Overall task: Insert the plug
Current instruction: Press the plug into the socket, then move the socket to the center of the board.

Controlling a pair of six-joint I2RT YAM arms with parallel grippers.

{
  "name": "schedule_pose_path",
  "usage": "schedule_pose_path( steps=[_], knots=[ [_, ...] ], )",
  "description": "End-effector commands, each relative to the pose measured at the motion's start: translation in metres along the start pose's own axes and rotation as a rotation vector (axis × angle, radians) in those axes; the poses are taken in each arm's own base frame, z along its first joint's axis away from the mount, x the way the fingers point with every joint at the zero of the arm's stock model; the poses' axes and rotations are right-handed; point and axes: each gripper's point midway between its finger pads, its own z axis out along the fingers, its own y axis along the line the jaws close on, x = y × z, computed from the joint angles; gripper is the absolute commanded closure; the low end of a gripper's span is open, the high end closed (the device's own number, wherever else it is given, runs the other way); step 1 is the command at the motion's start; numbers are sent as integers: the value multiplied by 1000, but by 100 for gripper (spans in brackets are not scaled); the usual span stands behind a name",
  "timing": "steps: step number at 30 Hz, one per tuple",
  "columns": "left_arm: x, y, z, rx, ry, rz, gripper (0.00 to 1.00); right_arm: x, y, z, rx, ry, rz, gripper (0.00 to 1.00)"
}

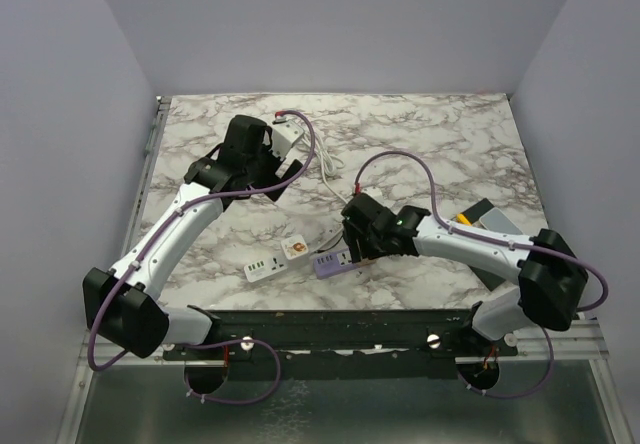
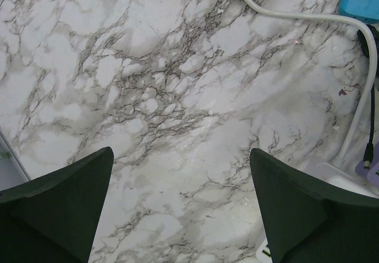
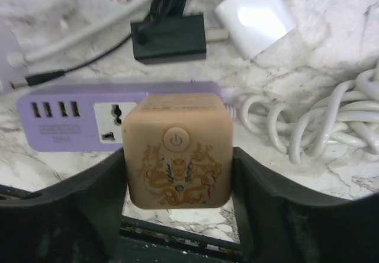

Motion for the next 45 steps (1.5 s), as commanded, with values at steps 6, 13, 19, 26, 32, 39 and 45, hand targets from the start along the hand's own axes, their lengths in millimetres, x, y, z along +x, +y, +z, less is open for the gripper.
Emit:
schedule_pose_path(
  steps=[6, 13, 19, 26, 32, 39, 45],
  knots=[
    [-4, -2, -9, 26, -14, -9, 1, 45, -33, -22, 177, 212, -55, 0],
    [-14, -3, -15, 39, -37, -16, 1, 2, -20, -62, 92, 78, -19, 0],
    [-16, -4, -17, 50, -45, -14, 1, -18, -44, -65, 165, -23, 112, 0],
    [-11, -34, -11, 205, -41, -6, 8, -16, -100, -29, 286, -9, 399, 27],
    [-14, -77, 1, 311, -15, 51, 18, -20, -123, -5, 291, -28, 514, 50],
    [-13, -137, 16, 434, 14, 148, 20, 7, -122, 23, 312, 39, 583, 36],
    [-15, -175, 38, 506, 52, 217, 25, 24, -146, 18, 442, 44, 667, 48]
  ],
)
